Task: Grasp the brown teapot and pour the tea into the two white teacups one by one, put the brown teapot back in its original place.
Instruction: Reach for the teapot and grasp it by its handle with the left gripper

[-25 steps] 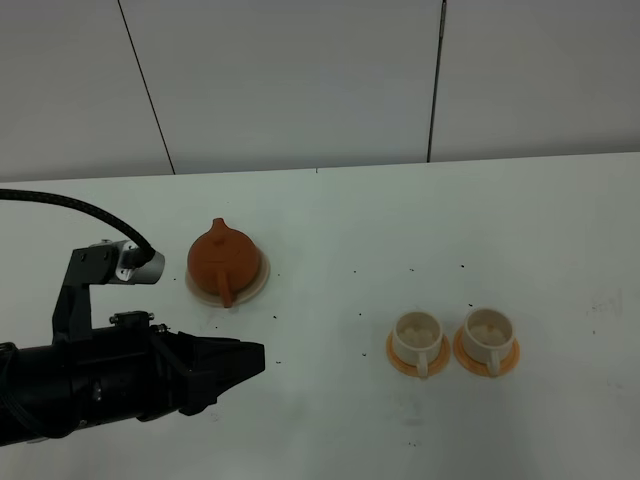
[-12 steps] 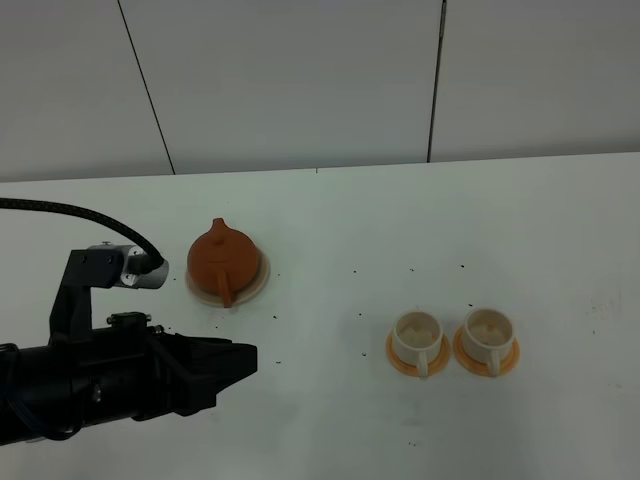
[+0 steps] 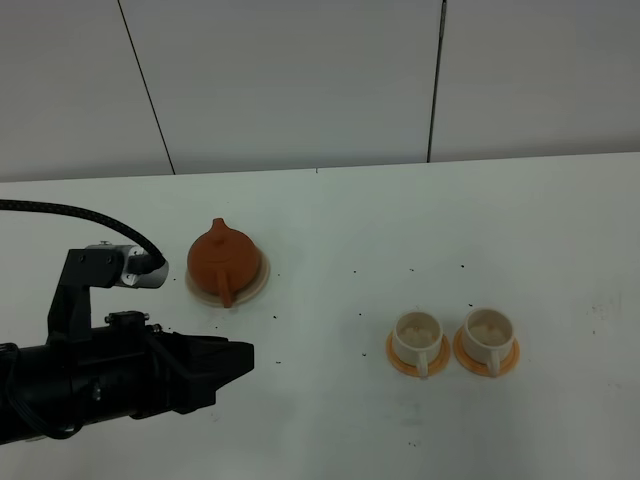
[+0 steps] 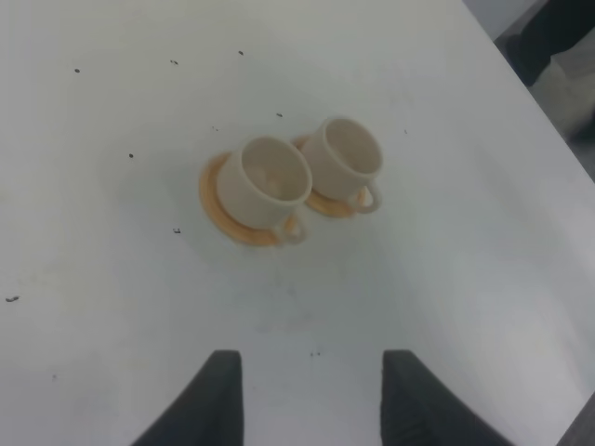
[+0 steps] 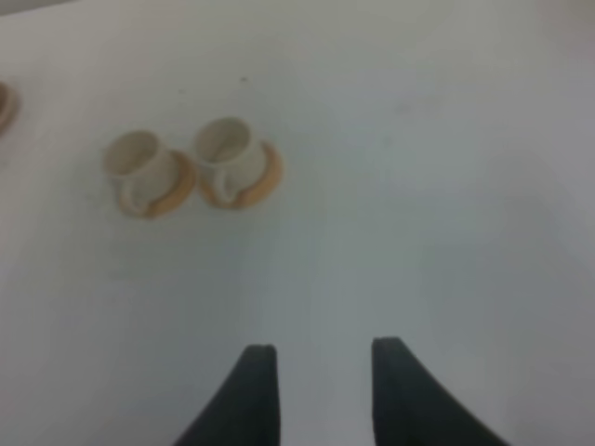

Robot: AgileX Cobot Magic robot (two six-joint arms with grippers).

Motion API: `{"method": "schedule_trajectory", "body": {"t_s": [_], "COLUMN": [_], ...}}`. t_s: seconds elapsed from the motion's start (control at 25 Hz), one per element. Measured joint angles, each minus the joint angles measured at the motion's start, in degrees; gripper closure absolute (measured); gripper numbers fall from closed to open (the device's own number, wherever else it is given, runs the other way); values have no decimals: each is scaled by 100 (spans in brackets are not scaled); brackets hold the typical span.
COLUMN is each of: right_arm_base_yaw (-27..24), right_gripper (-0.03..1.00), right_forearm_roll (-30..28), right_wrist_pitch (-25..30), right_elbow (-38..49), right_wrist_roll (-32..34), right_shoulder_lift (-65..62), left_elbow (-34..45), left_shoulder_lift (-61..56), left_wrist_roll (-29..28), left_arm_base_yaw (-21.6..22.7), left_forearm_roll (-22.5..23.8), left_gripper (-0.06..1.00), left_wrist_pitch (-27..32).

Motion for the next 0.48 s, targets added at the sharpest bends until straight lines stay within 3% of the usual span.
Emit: {"method": "schedule_trajectory", "body": {"t_s": [0.48], "right_arm_base_yaw": [0], "right_gripper": [73], "right_forearm_roll": [93], "right_wrist_pitch": [-25], "right_elbow": [0], "right_wrist_roll": [0], "right_shoulder_lift": [0], "left_elbow": [-103], "left_shoulder_lift": [0], "left_wrist_roll": [-24], "left_arm_base_yaw": [0], "left_forearm_roll": [281], "left_gripper": [53], "left_wrist_pitch": [-315]}}
